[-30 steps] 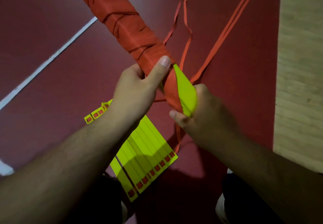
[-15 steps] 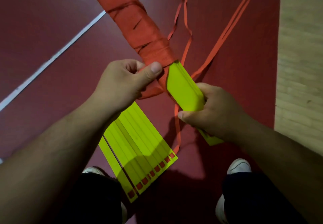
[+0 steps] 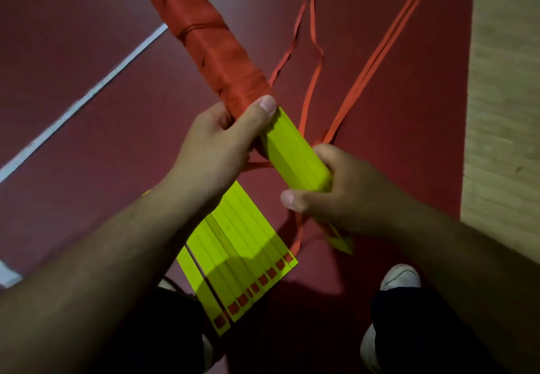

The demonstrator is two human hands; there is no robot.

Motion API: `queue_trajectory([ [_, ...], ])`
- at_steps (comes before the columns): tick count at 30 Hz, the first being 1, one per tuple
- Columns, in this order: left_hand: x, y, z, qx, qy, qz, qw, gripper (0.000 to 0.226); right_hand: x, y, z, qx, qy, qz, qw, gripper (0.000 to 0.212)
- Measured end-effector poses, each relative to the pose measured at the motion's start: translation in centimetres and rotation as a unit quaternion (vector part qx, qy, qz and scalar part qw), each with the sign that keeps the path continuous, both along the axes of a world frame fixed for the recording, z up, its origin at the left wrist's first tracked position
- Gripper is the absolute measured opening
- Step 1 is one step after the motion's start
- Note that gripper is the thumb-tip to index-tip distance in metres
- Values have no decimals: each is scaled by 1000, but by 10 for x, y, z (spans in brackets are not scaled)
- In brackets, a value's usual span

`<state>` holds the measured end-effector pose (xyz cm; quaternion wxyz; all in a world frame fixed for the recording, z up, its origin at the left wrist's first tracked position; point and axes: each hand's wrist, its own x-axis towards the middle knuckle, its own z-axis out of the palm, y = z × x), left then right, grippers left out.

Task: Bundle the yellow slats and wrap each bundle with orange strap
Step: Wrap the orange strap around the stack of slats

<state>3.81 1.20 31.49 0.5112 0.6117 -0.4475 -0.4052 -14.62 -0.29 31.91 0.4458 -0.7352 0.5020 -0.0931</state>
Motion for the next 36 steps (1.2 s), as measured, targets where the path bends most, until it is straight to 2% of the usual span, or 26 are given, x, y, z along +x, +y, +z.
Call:
queue_trajectory([
  [2,3,2,3,-36,38,-65,997,38,-6,-4,9,175,-105,29,979,45],
  [3,4,2,5,-51,53,-90,993,33,-7,-4,11,214,-144,39,965,43],
  [5,6,1,6,-57,46,-105,992,26,-7,-1,10,157,-161,36,974,25],
  [7,8,-1,9,-48,8,-71,996,34,-4,0,5,25,-129,-11,991,19],
  [10,7,-1,7,-27,-53,-19,998,53,-3,0,-6,-157,-8,-90,984,39],
  [14,-7,4,8,-12,-50,-19,999,50,2,10,-4,-198,83,-145,966,47],
  [18,-11,4,4,12,-23,39,999,47,10,18,-4,-221,160,-102,957,58],
  [20,-5,3,4,-3,5,33,999,37,6,9,-2,-178,103,-68,976,64],
  [22,2,2,5,-27,23,-22,999,30,-4,-5,7,-30,-16,-21,999,55],
  [24,6,3,6,-48,40,-77,995,28,-13,-9,13,156,-135,19,978,34],
  [25,7,3,6,-57,46,-95,993,28,-14,-9,14,204,-164,36,965,24],
  [26,8,3,5,-61,47,-107,991,27,-14,-7,13,204,-174,47,962,17],
  [28,10,1,4,-58,40,-104,992,27,-10,-4,8,134,-180,34,974,13],
  [32,9,-3,1,-20,19,-69,997,47,-4,-1,-8,-67,-111,-32,991,28],
  [36,1,-4,3,28,-18,-28,999,58,6,7,-12,-146,-21,-102,984,32],
])
